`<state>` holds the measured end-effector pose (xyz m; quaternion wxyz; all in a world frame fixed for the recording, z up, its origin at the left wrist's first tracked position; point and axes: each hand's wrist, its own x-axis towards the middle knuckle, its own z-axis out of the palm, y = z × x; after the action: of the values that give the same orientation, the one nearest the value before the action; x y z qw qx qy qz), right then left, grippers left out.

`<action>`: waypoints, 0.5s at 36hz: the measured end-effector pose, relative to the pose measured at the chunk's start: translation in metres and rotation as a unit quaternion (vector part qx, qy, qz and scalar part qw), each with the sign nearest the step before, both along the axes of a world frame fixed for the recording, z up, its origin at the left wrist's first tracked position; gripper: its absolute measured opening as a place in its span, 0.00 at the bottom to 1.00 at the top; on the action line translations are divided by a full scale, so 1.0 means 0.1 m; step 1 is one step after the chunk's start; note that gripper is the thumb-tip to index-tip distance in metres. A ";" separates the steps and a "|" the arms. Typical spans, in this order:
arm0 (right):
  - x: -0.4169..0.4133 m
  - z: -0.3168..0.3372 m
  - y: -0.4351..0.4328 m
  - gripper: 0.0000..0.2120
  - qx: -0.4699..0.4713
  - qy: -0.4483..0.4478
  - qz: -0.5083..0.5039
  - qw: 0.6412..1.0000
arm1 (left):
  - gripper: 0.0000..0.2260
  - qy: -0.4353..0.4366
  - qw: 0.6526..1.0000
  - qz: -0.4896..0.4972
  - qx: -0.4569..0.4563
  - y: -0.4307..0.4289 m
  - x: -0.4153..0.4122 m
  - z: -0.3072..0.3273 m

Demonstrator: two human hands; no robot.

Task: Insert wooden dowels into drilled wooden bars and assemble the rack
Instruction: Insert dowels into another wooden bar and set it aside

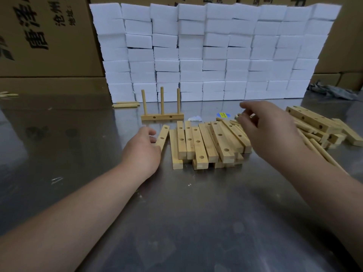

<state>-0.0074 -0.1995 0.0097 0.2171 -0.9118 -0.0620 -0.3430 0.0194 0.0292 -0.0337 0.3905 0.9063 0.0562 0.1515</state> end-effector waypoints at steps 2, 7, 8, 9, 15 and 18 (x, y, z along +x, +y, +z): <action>0.00 -0.01 0.01 0.16 -0.012 0.013 -0.002 1.000 | 0.17 -0.011 1.000 0.011 0.007 -0.01 -0.02 0.02; -0.02 -0.01 0.05 0.12 -0.063 0.051 0.029 0.996 | 0.20 -0.014 0.999 0.038 0.015 -0.02 -0.02 0.04; -0.02 -0.01 0.06 0.11 -0.065 0.046 0.037 0.996 | 0.20 -0.017 0.999 0.040 0.016 -0.02 -0.01 0.04; -0.02 -0.02 0.07 0.11 -0.060 0.035 0.043 0.997 | 0.20 -0.020 0.999 0.041 0.019 -0.02 -0.01 0.04; -0.02 -0.05 0.05 0.12 -0.011 -0.067 0.054 0.996 | 0.20 -0.030 0.998 0.033 0.053 -0.02 -0.02 0.02; -0.04 -0.02 0.03 0.11 0.021 -0.130 0.049 0.990 | 0.18 -0.024 0.997 0.018 0.073 -0.03 -0.03 0.04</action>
<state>-0.0111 -0.1968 0.0080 0.2426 -0.8507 -0.1270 -0.4486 0.0159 0.0262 -0.0299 0.3219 0.9273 0.0517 0.1841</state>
